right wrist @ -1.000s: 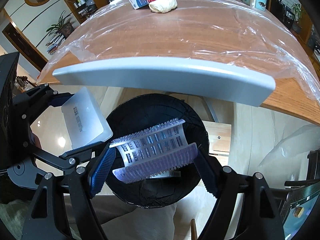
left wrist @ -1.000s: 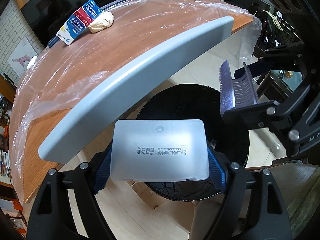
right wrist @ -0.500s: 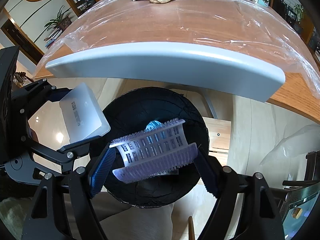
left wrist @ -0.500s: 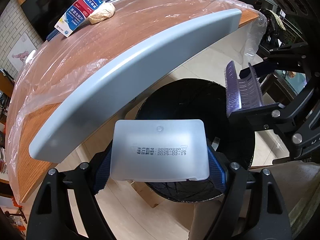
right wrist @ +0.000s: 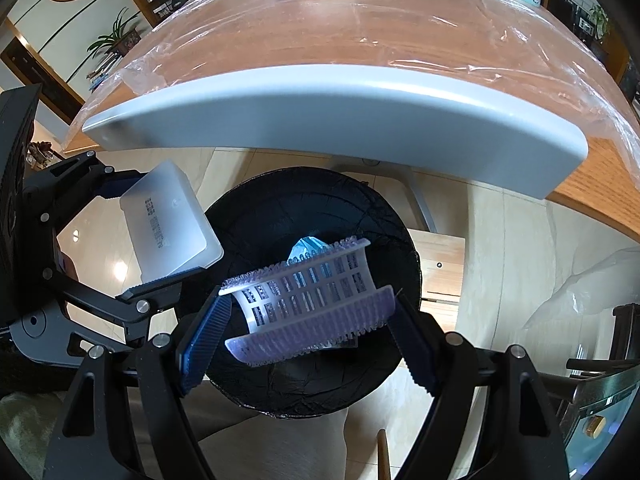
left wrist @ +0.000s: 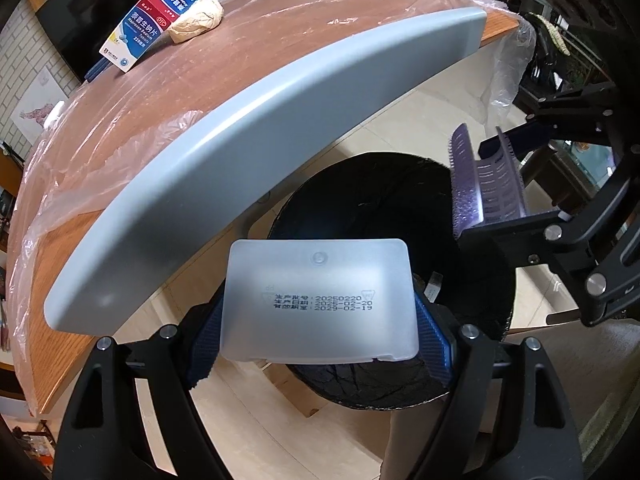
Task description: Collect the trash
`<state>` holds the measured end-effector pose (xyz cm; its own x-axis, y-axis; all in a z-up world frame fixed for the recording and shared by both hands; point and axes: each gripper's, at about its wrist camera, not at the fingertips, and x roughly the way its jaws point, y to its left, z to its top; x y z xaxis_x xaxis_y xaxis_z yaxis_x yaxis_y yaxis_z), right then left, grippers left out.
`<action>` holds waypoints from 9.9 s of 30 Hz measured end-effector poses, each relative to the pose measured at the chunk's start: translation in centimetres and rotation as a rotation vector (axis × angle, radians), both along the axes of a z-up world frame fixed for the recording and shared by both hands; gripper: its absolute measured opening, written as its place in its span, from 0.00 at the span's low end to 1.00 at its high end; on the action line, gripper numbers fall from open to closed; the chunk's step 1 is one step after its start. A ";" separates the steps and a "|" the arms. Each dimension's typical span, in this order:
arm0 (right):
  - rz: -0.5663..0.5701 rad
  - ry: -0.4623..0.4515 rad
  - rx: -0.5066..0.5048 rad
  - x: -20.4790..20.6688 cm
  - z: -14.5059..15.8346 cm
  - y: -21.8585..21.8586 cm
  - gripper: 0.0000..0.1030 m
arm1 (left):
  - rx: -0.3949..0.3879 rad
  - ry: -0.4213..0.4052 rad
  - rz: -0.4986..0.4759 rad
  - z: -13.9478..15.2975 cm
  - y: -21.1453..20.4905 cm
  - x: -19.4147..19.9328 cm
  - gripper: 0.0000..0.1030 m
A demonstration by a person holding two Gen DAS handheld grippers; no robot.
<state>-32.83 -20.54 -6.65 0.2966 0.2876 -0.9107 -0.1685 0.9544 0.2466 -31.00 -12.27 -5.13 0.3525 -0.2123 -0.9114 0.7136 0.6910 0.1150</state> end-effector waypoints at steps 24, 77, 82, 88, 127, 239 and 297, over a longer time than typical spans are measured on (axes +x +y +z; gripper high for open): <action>-0.061 -0.009 0.055 0.0 0.8 -1.3 0.89 | -0.062 0.075 0.037 0.2 1.6 0.8 0.86; 0.110 -0.235 0.078 21.7 7.4 -1.9 0.89 | -0.178 -0.039 0.345 9.2 1.3 24.6 0.87; 0.143 -0.220 0.089 22.9 6.6 -1.2 0.89 | -0.227 -0.006 0.304 8.8 0.7 25.5 0.87; 0.152 -0.210 0.128 23.5 6.4 -1.0 0.89 | -0.263 0.022 0.266 9.0 -0.5 26.5 0.87; 0.157 -0.198 0.172 23.5 6.6 0.0 0.89 | -0.163 -0.034 0.183 9.9 -3.5 33.0 0.87; 0.092 -0.066 0.150 -1.0 3.1 -2.6 0.52 | -0.151 0.105 0.006 3.1 -0.1 -0.3 0.85; -0.327 -0.275 -0.240 24.7 4.8 -19.7 0.96 | -0.178 -0.126 0.771 4.7 12.7 31.4 0.98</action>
